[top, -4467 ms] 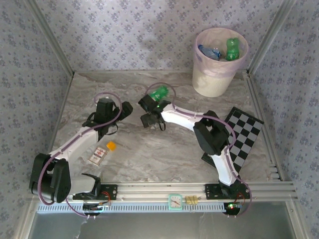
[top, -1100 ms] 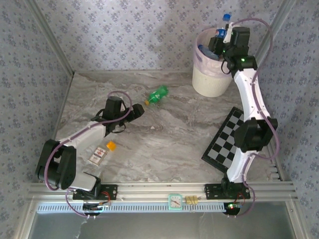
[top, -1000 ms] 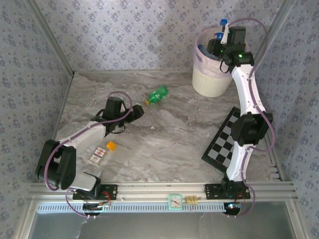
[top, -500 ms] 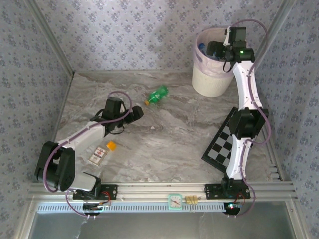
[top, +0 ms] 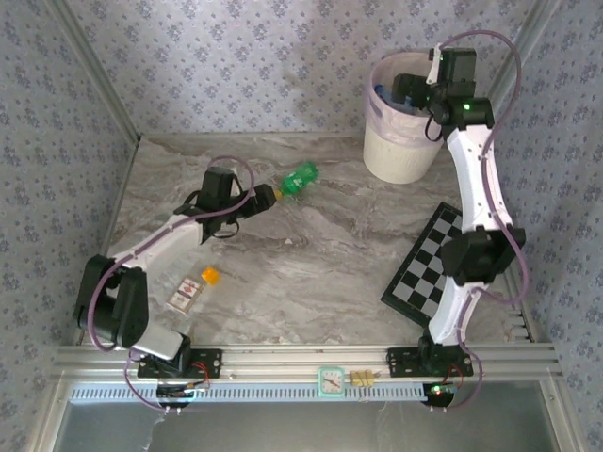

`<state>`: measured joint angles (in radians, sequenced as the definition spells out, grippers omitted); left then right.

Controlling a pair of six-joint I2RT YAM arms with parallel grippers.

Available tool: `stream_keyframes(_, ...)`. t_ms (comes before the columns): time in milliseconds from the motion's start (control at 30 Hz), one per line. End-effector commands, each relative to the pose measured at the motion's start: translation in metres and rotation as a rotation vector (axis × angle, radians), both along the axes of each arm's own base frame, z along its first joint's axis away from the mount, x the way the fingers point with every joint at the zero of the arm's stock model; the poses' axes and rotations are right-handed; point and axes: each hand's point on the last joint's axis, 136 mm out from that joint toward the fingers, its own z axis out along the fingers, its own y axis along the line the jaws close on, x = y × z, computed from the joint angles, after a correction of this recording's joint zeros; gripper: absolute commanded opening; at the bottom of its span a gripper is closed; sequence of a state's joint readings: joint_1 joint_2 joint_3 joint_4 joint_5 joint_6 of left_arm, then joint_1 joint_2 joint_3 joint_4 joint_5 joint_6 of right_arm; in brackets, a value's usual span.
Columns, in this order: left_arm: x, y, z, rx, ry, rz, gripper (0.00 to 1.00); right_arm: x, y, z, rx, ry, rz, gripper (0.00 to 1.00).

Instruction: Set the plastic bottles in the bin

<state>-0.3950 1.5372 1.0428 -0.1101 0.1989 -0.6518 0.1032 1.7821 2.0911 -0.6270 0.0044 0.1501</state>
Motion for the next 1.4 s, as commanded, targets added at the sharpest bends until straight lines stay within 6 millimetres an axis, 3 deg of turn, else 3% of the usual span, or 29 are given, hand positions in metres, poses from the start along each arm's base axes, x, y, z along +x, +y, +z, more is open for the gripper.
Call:
stream_keyframes(0, 0.012, -0.019, 0.012, 0.037, -0.040, -0.121, 0.99, -0.021, 0.027, 0.012, 0.006, -0.091, 0.066, 1.00)
stream_keyframes(200, 0.031, -0.034, 0.003, 0.119, -0.026, -0.246, 0.98, -0.058, 0.070, -0.033, 0.093, -0.096, 0.136, 1.00)
stream_keyframes(333, 0.043, -0.041, 0.001, 0.169, -0.065, -0.316, 0.98, -0.078, 0.090, -0.084, 0.142, -0.025, 0.127, 1.00)
stream_keyframes(433, 0.051, -0.047, -0.006, 0.218, -0.074, -0.392, 0.98, -0.088, 0.100, -0.117, 0.195, 0.034, 0.118, 1.00)
stream_keyframes(467, 0.054, -0.051, -0.009, 0.229, -0.073, -0.421, 0.98, -0.092, 0.101, -0.141, 0.200, 0.081, 0.111, 1.00)
stream_keyframes(500, 0.055, -0.053, -0.012, 0.237, -0.064, -0.447, 0.97, -0.095, 0.102, -0.152, 0.210, 0.102, 0.108, 1.00)
stream_keyframes(733, 0.070, -0.057, -0.044, 0.334, -0.030, -0.555, 0.95, -0.115, 0.105, -0.210, 0.213, 0.255, 0.121, 1.00)
stream_keyframes(1000, 0.077, -0.054, -0.070, 0.384, 0.020, -0.610, 0.88, -0.126, 0.106, -0.232, 0.221, 0.309, 0.120, 1.00)
stream_keyframes(1367, 0.081, -0.050, -0.102, 0.440, 0.088, -0.643, 0.71, -0.125, 0.108, -0.231, 0.236, 0.305, 0.127, 1.00)
